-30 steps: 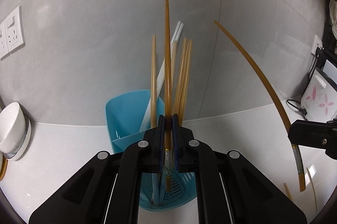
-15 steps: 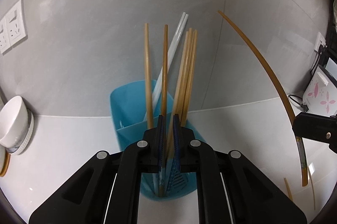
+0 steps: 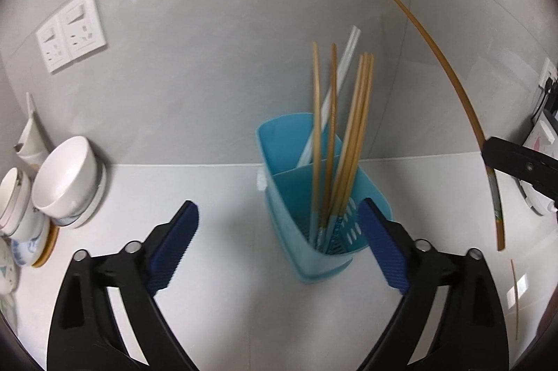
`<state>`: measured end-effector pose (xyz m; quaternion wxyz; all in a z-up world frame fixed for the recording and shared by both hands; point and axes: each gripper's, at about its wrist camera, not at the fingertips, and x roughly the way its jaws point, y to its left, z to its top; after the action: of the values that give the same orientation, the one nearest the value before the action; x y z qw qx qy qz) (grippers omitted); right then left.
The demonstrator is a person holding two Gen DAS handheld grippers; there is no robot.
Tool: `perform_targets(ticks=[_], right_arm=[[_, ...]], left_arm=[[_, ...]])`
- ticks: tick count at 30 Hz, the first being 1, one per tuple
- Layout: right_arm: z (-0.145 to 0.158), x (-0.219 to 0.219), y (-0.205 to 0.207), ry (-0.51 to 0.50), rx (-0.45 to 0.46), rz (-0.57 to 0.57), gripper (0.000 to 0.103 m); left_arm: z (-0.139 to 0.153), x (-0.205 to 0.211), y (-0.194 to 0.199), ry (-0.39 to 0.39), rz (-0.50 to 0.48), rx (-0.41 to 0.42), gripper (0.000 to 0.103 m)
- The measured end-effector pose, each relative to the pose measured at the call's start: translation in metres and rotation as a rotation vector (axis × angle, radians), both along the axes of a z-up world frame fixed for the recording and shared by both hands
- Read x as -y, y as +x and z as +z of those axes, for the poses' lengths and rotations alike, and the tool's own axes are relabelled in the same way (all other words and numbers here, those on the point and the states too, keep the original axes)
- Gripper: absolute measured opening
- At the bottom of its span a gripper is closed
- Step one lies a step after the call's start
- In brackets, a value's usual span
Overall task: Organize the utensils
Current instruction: 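Open the left tool and release its chopstick into the blue holder, then open the right tool and release the green-ended chopstick into the holder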
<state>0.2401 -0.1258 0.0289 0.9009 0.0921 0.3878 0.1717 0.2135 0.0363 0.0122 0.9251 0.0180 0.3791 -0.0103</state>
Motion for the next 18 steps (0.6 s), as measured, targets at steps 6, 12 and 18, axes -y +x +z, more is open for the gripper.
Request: perform_targets(ticks=[6, 12, 18], right_arm=[[0.016, -0.021, 0.002, 0.007, 0.072, 0.047, 0.006], [0.027, -0.044, 0.008, 0.006, 0.140, 0.085, 0.006], [0.014, -0.062, 0.024, -0.019, 0.124, 0.090, 0.006]], left_arm=[[0.014, -0.023, -0.012, -0.028, 0.040, -0.004, 0.097], [0.020, -0.045, -0.015, -0.032, 0.084, 0.004, 0.097], [0.022, -0.059, -0.016, -0.038, 0.112, 0.004, 0.097]])
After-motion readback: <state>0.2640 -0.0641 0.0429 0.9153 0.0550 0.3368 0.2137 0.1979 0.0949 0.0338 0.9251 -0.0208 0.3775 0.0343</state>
